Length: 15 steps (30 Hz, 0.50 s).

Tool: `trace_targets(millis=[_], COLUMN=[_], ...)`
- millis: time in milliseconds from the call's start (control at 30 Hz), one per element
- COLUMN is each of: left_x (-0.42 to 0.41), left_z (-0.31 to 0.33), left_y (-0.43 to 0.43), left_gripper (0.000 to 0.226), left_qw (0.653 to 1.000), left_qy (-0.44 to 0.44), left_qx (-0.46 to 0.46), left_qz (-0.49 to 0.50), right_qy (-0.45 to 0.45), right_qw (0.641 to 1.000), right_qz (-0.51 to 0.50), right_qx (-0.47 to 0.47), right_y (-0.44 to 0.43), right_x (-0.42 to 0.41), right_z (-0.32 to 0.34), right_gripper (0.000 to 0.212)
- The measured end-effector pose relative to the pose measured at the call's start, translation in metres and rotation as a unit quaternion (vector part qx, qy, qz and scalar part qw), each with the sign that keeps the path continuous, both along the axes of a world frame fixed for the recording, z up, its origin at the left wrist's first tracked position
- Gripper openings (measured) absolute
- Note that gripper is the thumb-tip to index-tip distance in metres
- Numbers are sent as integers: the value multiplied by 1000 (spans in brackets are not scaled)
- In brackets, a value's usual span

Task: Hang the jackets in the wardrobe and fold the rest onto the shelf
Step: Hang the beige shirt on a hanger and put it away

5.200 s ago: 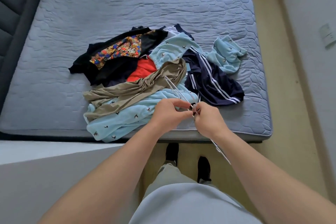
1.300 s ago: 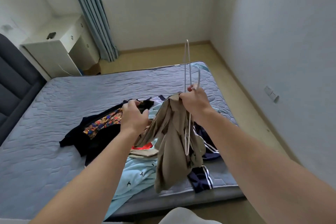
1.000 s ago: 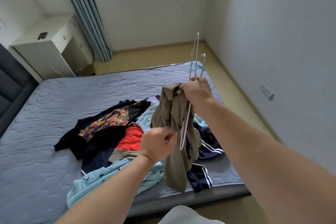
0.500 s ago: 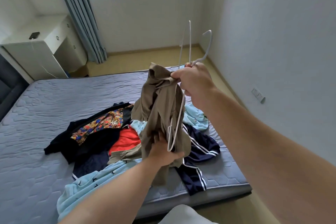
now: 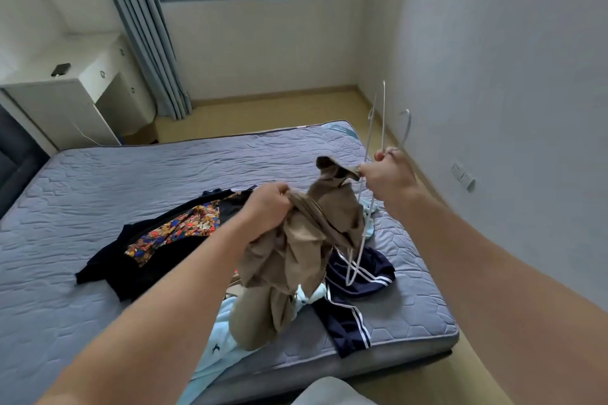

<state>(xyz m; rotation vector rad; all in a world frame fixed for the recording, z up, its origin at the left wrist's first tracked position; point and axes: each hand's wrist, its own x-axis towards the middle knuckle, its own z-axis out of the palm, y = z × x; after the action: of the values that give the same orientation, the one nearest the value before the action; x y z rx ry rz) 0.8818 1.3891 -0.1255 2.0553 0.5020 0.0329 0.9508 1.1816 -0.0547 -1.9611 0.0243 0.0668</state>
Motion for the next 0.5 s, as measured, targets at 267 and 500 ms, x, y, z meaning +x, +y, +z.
trace_targets(millis=[267, 500], left_x=[9, 6], left_z=[73, 94], left_y=[-6, -21], left_gripper=[31, 28], left_qw=[996, 992], left_qy=[-86, -104], left_qx=[-5, 15], left_qz=[39, -68], right_qy=[92, 91], right_qw=[985, 962], right_qz=[146, 254], right_qx=[-12, -46], right_y=[-11, 6], right_x=[-22, -52], right_z=[-23, -31], right_gripper=[37, 64])
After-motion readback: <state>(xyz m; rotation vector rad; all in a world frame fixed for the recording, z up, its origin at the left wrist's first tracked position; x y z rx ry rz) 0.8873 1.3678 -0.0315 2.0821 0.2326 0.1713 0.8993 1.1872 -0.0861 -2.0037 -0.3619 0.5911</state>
